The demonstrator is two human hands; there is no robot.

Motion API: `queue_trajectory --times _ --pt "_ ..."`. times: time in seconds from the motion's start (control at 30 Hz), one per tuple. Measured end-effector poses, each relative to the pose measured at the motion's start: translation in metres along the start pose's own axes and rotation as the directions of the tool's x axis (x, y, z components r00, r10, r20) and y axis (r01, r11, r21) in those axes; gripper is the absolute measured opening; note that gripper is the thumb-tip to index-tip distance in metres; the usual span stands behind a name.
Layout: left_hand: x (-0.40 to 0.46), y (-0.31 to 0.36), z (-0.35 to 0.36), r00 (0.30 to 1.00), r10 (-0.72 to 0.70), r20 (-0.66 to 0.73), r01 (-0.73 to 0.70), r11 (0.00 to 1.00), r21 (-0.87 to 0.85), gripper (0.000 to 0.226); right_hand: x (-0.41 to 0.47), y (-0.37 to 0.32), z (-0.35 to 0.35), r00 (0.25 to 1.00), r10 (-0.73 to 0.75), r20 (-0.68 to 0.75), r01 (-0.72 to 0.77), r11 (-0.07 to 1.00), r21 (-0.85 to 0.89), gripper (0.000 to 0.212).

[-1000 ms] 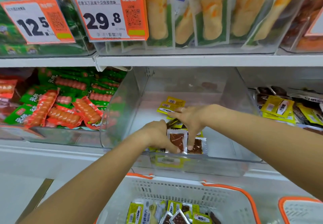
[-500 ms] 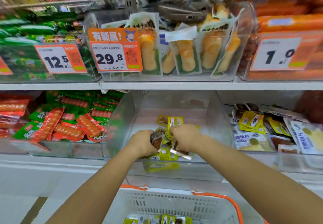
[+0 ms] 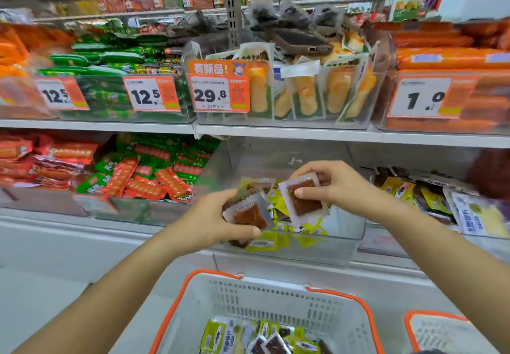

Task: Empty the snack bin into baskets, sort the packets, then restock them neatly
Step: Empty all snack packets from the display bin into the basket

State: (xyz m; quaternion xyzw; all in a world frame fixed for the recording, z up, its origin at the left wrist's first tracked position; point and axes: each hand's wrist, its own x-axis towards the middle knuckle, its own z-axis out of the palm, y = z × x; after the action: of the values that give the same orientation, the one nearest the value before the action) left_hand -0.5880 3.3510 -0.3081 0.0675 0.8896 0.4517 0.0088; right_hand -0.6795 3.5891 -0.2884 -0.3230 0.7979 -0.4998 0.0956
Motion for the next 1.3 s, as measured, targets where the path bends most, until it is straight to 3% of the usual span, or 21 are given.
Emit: queue_trajectory --times 0.07,0.17,0.23,0.37,0.43,0.53,0.63,0.67,0.77,0.8,0.87,0.93,1.0,1.1,1.17,1.3 --pt "-0.018 -0.005 0.005 0.983 -0.016 0.181 0.021 1.000 -0.023 0.045 -0.020 -0.004 0.002 0.984 0.049 0.174 -0.057 0.997 0.043 0.020" --pt "-0.028 -0.023 0.015 0.936 -0.087 0.341 0.058 0.994 0.094 0.067 -0.044 0.008 0.016 0.912 0.210 0.353 -0.177 0.977 -0.122 0.035" --pt "-0.023 -0.028 0.015 0.952 -0.110 0.285 0.088 0.992 0.088 0.061 -0.048 0.019 0.023 0.924 0.233 0.303 -0.187 0.967 -0.173 0.032" --pt "0.005 -0.030 0.003 0.992 -0.127 0.012 0.127 0.992 -0.007 0.037 -0.025 0.025 0.015 0.978 0.204 0.048 -0.198 0.975 -0.103 0.013" --pt "0.026 -0.037 -0.002 0.984 -0.168 -0.050 0.171 0.984 0.057 0.038 -0.005 0.032 0.010 0.974 0.223 -0.025 -0.223 0.950 -0.219 0.016" --pt "0.059 -0.050 -0.004 0.944 -0.329 0.020 0.301 0.885 0.356 0.047 0.025 0.046 0.012 0.929 0.365 0.056 -0.264 0.762 -0.591 0.053" --pt "0.085 -0.053 0.005 0.788 -0.592 0.170 0.349 0.656 0.669 0.080 0.048 0.063 0.023 0.788 0.598 0.150 -0.249 0.532 -0.809 0.083" --pt "0.093 -0.053 0.008 0.733 -0.652 0.195 0.339 0.598 0.726 0.085 0.052 0.068 0.025 0.735 0.660 0.153 -0.224 0.450 -0.865 0.079" --pt "0.113 -0.057 0.017 0.609 -0.763 0.215 0.334 0.493 0.803 0.089 0.057 0.071 0.030 0.614 0.780 0.125 -0.139 0.262 -0.955 0.025" --pt "0.117 -0.059 0.021 0.592 -0.778 0.209 0.322 0.466 0.824 0.090 0.057 0.073 0.031 0.596 0.794 0.121 -0.117 0.235 -0.965 0.021" --pt "0.122 -0.068 0.030 0.623 -0.762 0.178 0.286 0.434 0.854 0.088 0.059 0.081 0.036 0.603 0.787 0.131 -0.101 0.238 -0.966 0.019" --pt "0.122 -0.074 0.038 0.717 -0.684 0.134 0.274 0.453 0.848 0.080 0.065 0.095 0.045 0.643 0.748 0.164 -0.127 0.315 -0.940 0.024" --pt "0.124 -0.078 0.044 0.789 -0.603 0.120 0.275 0.521 0.808 0.075 0.071 0.107 0.055 0.698 0.695 0.173 -0.175 0.400 -0.900 0.018" --pt "0.134 -0.083 0.050 0.789 -0.594 0.156 0.372 0.664 0.649 0.072 0.081 0.114 0.062 0.772 0.624 0.123 -0.317 0.545 -0.776 0.029" --pt "0.143 -0.085 0.054 0.799 -0.590 0.118 0.471 0.735 0.489 0.071 0.088 0.112 0.059 0.832 0.554 0.041 -0.301 0.511 -0.805 0.028" --pt "0.162 -0.081 0.054 0.881 -0.471 -0.036 0.457 0.830 0.321 0.061 0.099 0.102 0.039 0.866 0.495 -0.070 -0.290 0.383 -0.877 0.035"
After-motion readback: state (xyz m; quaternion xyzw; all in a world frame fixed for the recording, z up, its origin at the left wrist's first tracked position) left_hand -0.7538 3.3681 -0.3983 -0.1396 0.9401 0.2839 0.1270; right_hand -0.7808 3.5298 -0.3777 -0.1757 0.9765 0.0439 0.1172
